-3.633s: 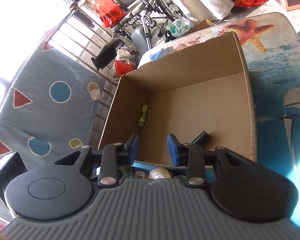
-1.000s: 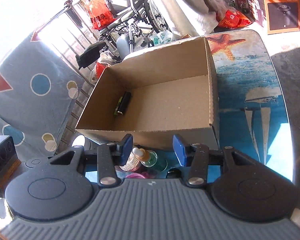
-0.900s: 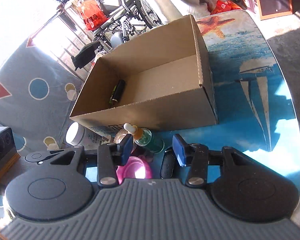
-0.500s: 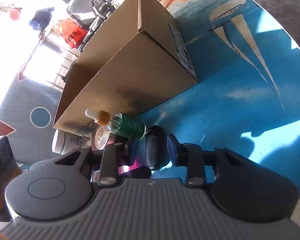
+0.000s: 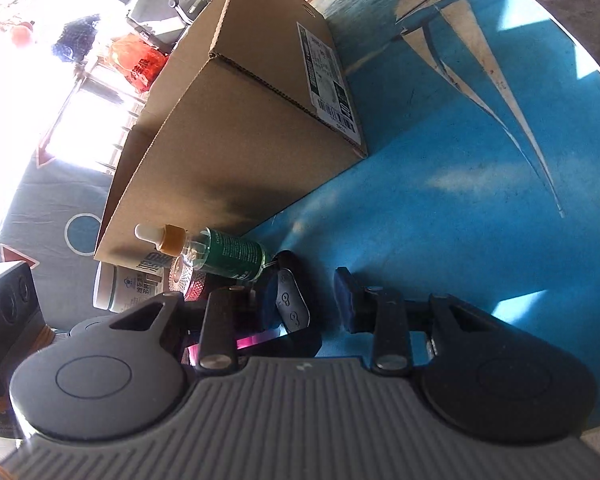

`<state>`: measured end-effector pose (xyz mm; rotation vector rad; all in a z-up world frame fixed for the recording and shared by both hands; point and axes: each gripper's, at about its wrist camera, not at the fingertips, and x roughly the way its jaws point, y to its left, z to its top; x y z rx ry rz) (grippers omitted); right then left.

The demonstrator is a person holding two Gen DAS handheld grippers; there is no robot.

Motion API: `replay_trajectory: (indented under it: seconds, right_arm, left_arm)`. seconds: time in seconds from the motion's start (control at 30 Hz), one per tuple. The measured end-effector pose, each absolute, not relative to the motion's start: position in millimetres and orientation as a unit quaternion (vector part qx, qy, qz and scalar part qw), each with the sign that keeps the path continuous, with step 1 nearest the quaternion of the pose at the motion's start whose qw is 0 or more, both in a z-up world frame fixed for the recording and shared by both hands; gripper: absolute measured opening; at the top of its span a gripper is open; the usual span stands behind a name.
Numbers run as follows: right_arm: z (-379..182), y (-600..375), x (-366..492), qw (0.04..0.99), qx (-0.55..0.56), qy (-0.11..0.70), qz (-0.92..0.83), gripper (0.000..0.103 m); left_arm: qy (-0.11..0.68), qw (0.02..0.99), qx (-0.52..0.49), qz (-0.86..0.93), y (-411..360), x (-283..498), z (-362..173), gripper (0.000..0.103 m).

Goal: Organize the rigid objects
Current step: 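Move the right gripper to the black oval case on the table, then close the right gripper on the black oval case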

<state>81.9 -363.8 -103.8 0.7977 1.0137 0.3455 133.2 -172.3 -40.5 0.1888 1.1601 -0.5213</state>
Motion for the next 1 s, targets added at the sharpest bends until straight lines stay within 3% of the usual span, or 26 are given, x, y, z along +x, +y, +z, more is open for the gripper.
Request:
replay_trajectory:
  seconds: [0.43,0.73,1.0]
  right_arm:
    - [-100,-352,89,0.79,0.329,0.477,0.198,0.03]
    - [-101,-363,86,0.779,0.364,0.462,0.216,0.014]
    - [-110,-359,92,0.781,0.364,0.467,0.199,0.014]
  left_arm:
    - [0.534,0.801,0.094,-0.256,-179,135,-40,0.044]
    - [0.528,0.803,0.103,-0.256,-181,137,-42,0.039]
    - [0.522,0.807,0.115,-0.252,-185,136,-43,0.039]
